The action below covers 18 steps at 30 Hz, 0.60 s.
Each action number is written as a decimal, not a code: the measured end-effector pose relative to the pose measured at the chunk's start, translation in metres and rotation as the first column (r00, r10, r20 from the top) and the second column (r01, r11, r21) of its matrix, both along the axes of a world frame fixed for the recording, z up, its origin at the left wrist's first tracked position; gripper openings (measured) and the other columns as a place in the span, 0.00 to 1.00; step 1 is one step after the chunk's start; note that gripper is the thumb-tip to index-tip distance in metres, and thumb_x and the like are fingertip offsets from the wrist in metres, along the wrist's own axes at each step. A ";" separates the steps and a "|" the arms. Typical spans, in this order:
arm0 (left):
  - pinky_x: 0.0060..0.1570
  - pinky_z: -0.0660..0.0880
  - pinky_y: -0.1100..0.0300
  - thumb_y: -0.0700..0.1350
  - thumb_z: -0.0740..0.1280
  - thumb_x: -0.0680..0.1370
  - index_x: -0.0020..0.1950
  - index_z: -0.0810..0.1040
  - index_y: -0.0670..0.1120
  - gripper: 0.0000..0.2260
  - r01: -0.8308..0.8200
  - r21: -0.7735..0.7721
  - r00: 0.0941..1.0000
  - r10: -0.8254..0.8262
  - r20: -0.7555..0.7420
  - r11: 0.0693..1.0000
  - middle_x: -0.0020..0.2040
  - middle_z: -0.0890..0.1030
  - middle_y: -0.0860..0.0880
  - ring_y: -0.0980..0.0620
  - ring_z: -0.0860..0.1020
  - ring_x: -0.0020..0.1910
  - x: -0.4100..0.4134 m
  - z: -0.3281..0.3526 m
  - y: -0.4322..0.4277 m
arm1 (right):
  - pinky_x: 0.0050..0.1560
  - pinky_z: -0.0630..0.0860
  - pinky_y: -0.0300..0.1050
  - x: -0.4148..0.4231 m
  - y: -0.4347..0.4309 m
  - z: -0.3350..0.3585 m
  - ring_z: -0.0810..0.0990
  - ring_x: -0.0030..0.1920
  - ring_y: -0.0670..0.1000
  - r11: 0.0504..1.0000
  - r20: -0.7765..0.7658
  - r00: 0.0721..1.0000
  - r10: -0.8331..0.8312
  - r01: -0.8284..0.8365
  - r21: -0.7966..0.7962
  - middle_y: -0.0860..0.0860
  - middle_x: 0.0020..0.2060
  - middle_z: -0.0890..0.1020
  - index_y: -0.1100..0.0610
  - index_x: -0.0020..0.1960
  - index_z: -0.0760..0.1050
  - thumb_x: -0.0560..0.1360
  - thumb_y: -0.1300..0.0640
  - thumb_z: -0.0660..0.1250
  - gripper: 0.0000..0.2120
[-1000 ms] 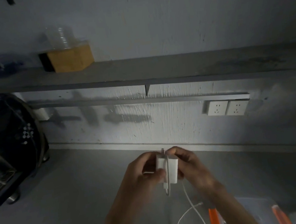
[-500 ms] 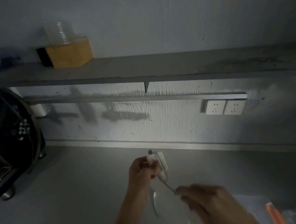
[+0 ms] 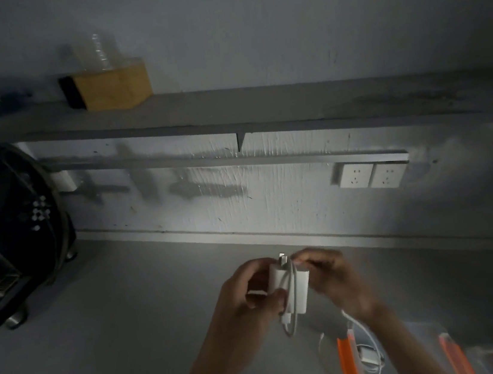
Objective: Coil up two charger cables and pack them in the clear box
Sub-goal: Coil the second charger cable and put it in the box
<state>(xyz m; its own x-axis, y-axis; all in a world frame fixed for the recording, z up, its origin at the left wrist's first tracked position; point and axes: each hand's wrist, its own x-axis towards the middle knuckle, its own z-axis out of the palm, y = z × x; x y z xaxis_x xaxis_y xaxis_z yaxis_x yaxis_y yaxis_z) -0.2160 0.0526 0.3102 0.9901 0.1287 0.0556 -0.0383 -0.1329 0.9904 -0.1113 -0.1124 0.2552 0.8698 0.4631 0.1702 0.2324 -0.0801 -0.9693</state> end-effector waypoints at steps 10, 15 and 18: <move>0.41 0.78 0.59 0.37 0.70 0.66 0.49 0.84 0.44 0.13 0.053 -0.142 0.996 -0.063 -0.067 0.988 0.43 0.86 0.42 0.50 0.82 0.40 -0.001 -0.004 0.000 | 0.40 0.76 0.50 -0.004 0.010 -0.012 0.80 0.35 0.55 0.983 0.030 0.984 -0.173 0.170 0.074 0.59 0.36 0.84 0.57 0.40 0.84 0.74 0.54 0.71 0.08; 0.42 0.81 0.51 0.32 0.69 0.68 0.47 0.81 0.32 0.09 -0.105 -0.452 0.994 0.082 -0.069 0.886 0.39 0.84 0.40 0.43 0.83 0.40 0.028 -0.004 0.005 | 0.20 0.60 0.33 -0.049 0.012 -0.042 0.65 0.18 0.45 0.997 -0.113 0.993 -0.022 0.031 0.074 0.50 0.21 0.73 0.56 0.48 0.83 0.80 0.49 0.60 0.15; 0.40 0.81 0.59 0.31 0.65 0.76 0.48 0.80 0.33 0.05 -0.218 -0.486 0.976 0.180 -0.124 0.847 0.38 0.83 0.44 0.50 0.83 0.39 0.043 -0.018 0.010 | 0.19 0.62 0.31 -0.083 0.011 -0.064 0.66 0.17 0.44 0.995 -0.048 0.998 -0.046 0.050 0.088 0.51 0.21 0.75 0.43 0.54 0.80 0.79 0.51 0.59 0.12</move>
<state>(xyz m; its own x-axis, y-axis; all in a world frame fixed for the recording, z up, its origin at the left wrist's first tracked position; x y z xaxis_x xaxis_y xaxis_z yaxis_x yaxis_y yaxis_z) -0.1730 0.0623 0.2925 0.9392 0.3149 -0.1370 0.0088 0.3768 0.9262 -0.1940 -0.1014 0.1913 0.8986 0.4053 0.1679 0.1850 -0.0033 -0.9827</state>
